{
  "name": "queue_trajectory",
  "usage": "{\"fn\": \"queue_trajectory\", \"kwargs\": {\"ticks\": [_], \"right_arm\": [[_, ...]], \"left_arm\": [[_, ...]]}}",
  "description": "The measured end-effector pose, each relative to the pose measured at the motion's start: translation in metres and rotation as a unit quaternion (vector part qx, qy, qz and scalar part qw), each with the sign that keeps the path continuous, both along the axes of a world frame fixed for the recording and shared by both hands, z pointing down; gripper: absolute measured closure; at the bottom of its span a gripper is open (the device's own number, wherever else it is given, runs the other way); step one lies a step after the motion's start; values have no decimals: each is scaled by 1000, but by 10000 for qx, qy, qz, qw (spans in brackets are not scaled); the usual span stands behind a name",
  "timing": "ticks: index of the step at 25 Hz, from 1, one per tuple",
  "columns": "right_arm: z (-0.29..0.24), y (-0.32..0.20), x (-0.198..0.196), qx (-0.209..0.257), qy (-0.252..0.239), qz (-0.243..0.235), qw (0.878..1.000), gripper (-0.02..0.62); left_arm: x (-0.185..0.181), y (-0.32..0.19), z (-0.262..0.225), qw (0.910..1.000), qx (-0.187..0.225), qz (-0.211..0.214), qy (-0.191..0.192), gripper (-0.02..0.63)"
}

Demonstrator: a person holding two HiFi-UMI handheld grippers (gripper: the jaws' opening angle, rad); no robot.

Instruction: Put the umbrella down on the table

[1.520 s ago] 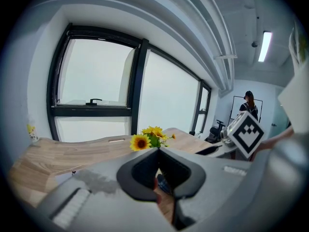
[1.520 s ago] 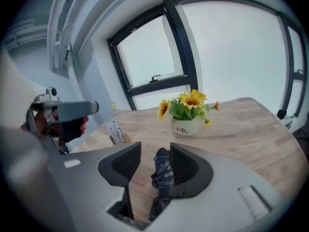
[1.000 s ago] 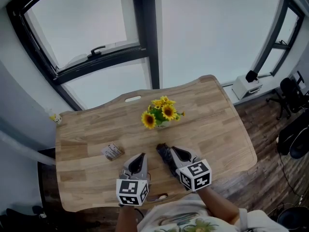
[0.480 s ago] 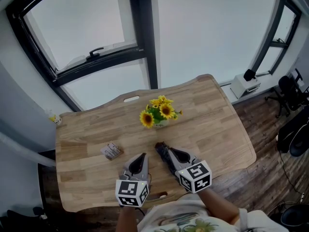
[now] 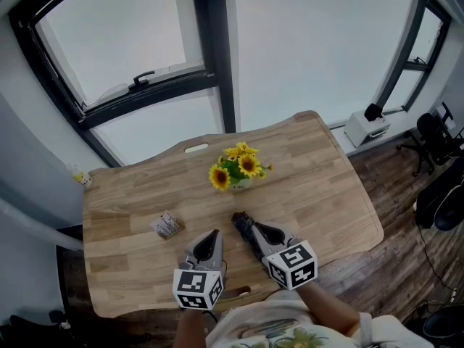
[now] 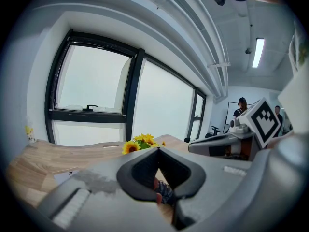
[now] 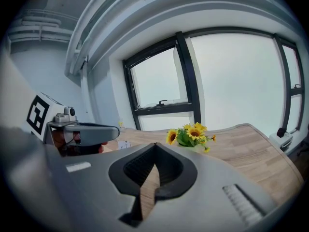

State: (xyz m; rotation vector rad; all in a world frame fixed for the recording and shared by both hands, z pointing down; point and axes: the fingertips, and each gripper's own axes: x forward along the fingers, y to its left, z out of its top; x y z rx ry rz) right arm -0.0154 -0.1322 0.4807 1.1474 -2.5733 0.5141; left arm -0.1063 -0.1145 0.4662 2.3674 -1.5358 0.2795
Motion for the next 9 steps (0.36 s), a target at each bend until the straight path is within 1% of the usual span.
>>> {"fn": "queue_trajectory", "kwargs": {"ticks": [9], "right_arm": [[-1,6,-3,-18,28,-65,10000,595]], "left_arm": [[0,3,-1,10000,-4,33,-9,604]]}}
